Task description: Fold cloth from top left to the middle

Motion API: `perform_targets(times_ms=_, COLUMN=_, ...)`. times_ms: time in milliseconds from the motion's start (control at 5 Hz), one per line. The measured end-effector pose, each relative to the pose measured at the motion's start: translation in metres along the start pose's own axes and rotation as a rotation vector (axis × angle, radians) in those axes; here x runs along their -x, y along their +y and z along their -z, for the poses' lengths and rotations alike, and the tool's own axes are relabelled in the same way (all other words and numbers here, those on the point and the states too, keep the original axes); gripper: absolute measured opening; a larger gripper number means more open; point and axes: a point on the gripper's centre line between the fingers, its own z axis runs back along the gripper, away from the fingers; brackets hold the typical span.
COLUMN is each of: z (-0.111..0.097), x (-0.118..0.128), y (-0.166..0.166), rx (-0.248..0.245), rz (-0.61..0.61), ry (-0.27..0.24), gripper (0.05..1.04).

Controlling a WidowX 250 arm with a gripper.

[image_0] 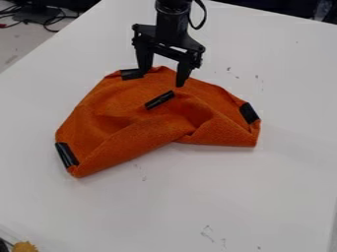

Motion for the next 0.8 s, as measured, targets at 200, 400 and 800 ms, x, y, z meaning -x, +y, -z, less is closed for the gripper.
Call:
perform_targets(times_ms=200, z=0.012, x=0.003, y=-0.001, rx=-0.001, rz=0.010, ry=0.034, gripper=1.002)
perform_targets(times_ms=400, z=0.013, x=-0.010, y=0.016, rx=-0.012, rz=0.064, ry=0.005, gripper=1.002)
perform_targets(times_ms=800, z=0.029, x=-0.046, y=0.062, rx=-0.023, rz=0.155, ry=-0.034, gripper=1.002)
